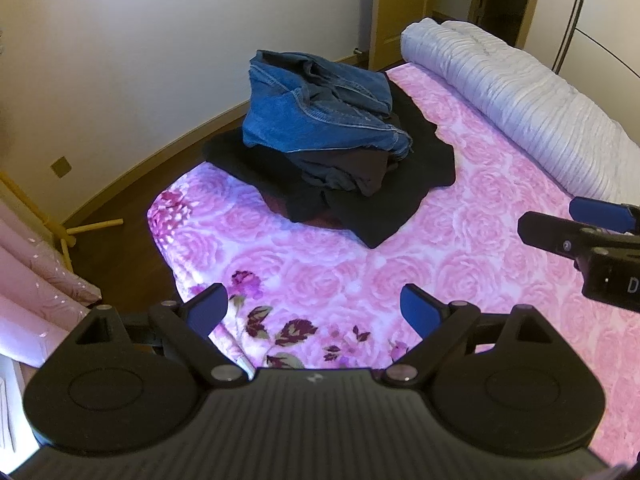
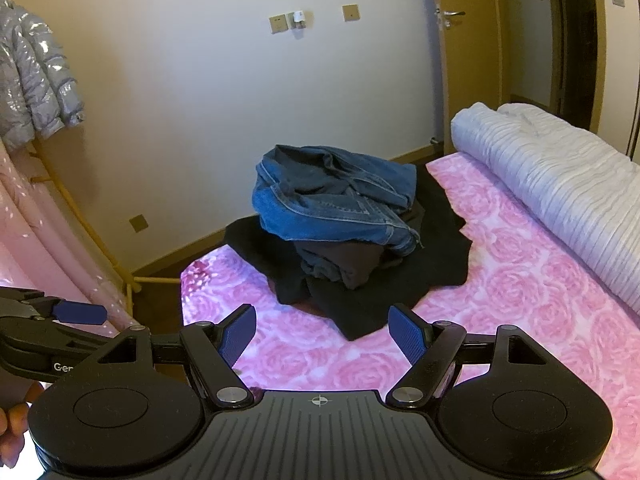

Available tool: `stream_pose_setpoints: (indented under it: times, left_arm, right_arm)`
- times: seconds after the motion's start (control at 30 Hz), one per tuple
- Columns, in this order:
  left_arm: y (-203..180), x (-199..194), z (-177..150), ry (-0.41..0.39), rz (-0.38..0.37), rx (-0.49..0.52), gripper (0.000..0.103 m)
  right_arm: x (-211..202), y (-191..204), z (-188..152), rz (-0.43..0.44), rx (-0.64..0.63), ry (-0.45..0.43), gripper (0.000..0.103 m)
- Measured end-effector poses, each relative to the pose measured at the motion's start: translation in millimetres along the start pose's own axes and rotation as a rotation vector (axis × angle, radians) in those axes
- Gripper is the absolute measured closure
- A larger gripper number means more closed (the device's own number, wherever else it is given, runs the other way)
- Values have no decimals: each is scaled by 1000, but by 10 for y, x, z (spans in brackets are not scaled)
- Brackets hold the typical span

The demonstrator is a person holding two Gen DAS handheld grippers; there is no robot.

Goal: Fold clothes
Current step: 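Move both grippers open toward the blue jeans on the clothes pile, then grasp the blue jeans with both grippers and lift them off the pile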

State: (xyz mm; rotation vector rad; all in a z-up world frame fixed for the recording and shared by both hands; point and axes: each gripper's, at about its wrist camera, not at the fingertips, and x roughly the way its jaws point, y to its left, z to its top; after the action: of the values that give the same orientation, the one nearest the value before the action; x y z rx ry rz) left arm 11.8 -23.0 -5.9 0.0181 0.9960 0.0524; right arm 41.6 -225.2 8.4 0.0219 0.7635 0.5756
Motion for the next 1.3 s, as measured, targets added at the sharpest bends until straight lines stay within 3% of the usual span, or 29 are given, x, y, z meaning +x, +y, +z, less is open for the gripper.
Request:
stream_pose_setpoints:
  times: [0.33, 0.6, 0.87, 1.1, 1.27, 1.3]
  left_arm:
    - [157, 21, -32, -15, 13, -14, 12]
    - [441, 612, 356, -83, 15, 165, 12]
    - [681, 1758, 1111, -205, -97, 486, 12]
    - [626, 2663, 1435, -437, -131, 979, 12]
    - [626, 3083, 1605, -477, -170, 1097, 18]
    - [637, 3121, 1618, -481, -189, 1108, 19]
  right_arm:
    - [104, -20, -7, 32, -26, 17, 27]
    - [584, 96, 137, 38, -199, 24, 27]
    - [1785, 206, 476, -32, -472, 106, 27]
    - [3292, 148, 599, -80, -732, 236, 27]
    - [3973, 98, 667, -52, -838, 255, 27]
    - [4055, 84, 676, -41, -844, 263, 32]
